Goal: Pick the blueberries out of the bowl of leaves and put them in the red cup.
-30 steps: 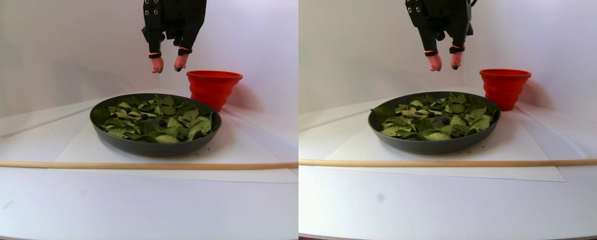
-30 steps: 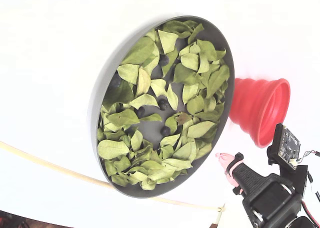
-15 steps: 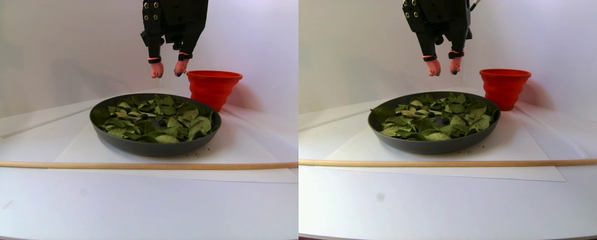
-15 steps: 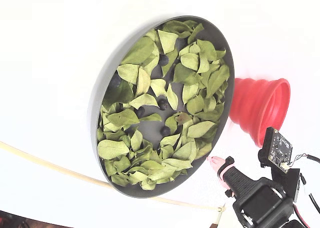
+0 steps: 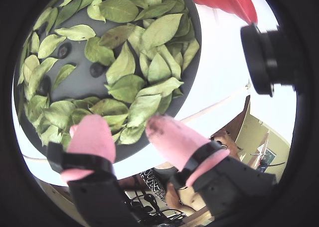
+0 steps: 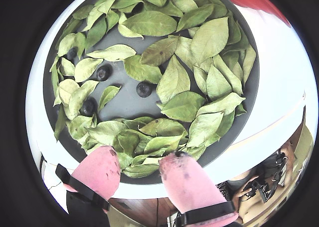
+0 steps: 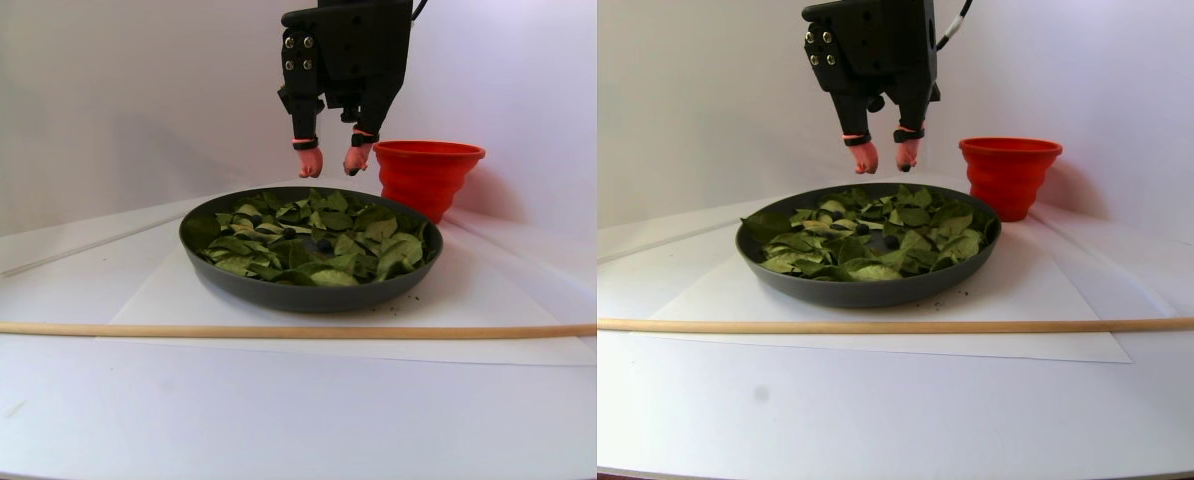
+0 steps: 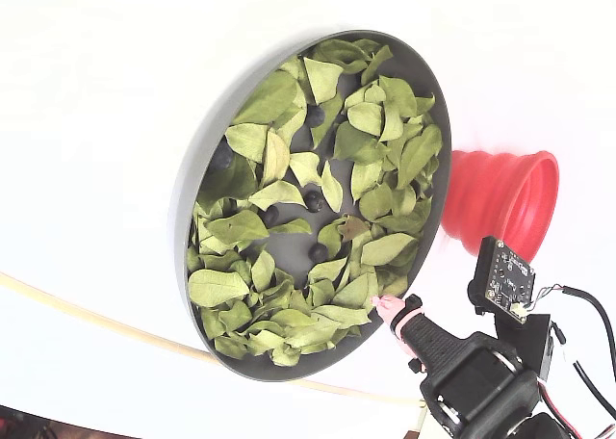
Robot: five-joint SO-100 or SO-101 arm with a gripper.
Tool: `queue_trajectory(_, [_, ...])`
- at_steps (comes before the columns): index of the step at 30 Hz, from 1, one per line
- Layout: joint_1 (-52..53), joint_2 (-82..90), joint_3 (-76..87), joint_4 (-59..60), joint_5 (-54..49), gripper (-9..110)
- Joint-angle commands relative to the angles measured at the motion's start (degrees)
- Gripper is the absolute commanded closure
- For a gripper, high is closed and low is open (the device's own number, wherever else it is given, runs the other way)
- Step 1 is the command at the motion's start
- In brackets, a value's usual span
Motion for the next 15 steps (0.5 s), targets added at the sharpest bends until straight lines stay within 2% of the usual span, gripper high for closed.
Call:
queue_trajectory(1, [-0.1, -0.3, -1.7, -1.6, -0.1, 86])
queue_trajectory(15, [0.1, -7.3, -4.5, -6.2, -0.8, 87])
